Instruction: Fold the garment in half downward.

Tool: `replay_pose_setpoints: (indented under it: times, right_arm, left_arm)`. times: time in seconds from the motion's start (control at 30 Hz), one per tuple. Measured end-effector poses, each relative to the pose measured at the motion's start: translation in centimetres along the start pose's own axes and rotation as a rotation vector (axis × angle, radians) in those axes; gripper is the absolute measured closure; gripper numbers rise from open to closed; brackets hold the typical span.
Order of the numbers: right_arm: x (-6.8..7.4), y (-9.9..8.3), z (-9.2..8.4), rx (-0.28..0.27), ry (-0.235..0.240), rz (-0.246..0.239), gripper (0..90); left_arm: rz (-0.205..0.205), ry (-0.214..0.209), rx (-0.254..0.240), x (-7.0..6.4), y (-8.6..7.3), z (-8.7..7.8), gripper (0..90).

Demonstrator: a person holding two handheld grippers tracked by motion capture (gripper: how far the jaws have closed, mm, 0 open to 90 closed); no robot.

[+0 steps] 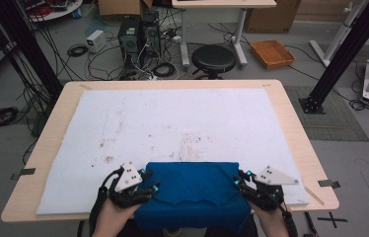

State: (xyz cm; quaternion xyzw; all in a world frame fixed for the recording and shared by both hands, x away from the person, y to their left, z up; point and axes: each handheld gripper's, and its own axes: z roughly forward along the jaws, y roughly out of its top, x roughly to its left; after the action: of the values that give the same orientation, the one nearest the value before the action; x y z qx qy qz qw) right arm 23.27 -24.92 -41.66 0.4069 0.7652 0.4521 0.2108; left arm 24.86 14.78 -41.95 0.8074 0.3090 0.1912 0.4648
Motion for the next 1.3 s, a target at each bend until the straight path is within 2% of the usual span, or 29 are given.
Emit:
replay_pose_setpoints:
  times: [0.1,0.17,0.33,0.57,0.67,0.73,0.77,0.8,0.83,0.93,1.0,1.03,1.07,1.1,1.13,1.17,1.23,1.3]
  right_arm:
    - [-1.0,0.7,1.2,-0.014,-0.002,0.033,72.5]
    - [-1.4,0.9,2.1,-0.008,-0.012,0.035,74.5]
    - [-2.1,0.7,3.9,0.039,-0.041,0.024,78.2]
    - [-3.4,-0.1,4.5,0.097,-0.072,0.04,81.6]
    - [-4.0,-0.3,4.3,0.093,-0.071,0.068,80.3]
    - [-4.3,-0.2,3.8,0.059,-0.068,0.097,78.0]
    - [-4.5,0.0,3.5,0.044,-0.064,0.118,75.9]
    - [-4.9,0.2,3.0,0.018,-0.049,0.169,70.4]
    - [-4.9,0.2,3.0,0.018,-0.049,0.169,70.4]
    - [-5.1,0.0,3.1,0.016,-0.013,0.232,67.7]
    - [-5.0,-0.2,3.5,0.038,0.0,0.234,68.2]
    - [-4.9,-0.3,3.8,0.048,0.008,0.233,71.2]
    - [-4.8,-0.3,4.1,0.06,0.011,0.221,76.1]
    - [-4.8,-0.3,4.1,0.06,0.011,0.221,76.1]
    - [-4.7,-0.3,4.3,0.07,0.01,0.207,82.3]
    - [-4.5,-0.3,4.5,0.081,0.005,0.183,89.1]
    - [-4.6,-0.3,4.3,0.075,-0.007,0.179,89.5]
    - [-4.9,-0.4,4.2,0.075,-0.008,0.186,89.5]
  left_arm:
    - [-0.03,0.005,-0.019,1.1,0.7,1.0,50.7]
    - [-0.049,0.005,-0.026,1.5,1.0,1.7,50.8]
    - [-0.077,0.033,0.046,2.8,0.6,3.2,51.1]
    - [-0.111,0.063,0.093,3.5,-0.9,3.1,51.3]
    - [-0.138,0.071,0.06,3.8,-1.1,2.4,51.1]
    - [-0.161,0.09,0.025,4.3,-1.1,1.6,51.1]
    - [-0.183,0.097,0.006,4.7,-1.1,1.3,51.1]
    - [-0.214,0.099,-0.009,5.0,-1.2,1.0,51.3]
    - [-0.247,0.09,-0.021,5.4,-1.3,0.8,51.3]
    - [-0.335,0.023,-0.023,6.2,-1.5,1.0,51.5]
    - [-0.355,-0.015,-0.002,6.2,-1.5,1.4,52.2]
    - [-0.362,-0.032,0.004,6.0,-1.5,1.7,52.7]
    - [-0.357,-0.048,0.018,5.8,-1.5,2.0,55.3]
    - [-0.357,-0.048,0.018,5.8,-1.5,2.0,62.0]
    - [-0.333,-0.052,0.043,5.5,-1.5,2.4,62.0]
    - [-0.331,-0.047,0.045,5.4,-1.5,2.5,76.6]
    - [-0.338,-0.044,0.051,5.5,-1.6,2.4,83.8]
    - [-0.351,-0.039,0.055,5.6,-1.8,2.3,85.9]
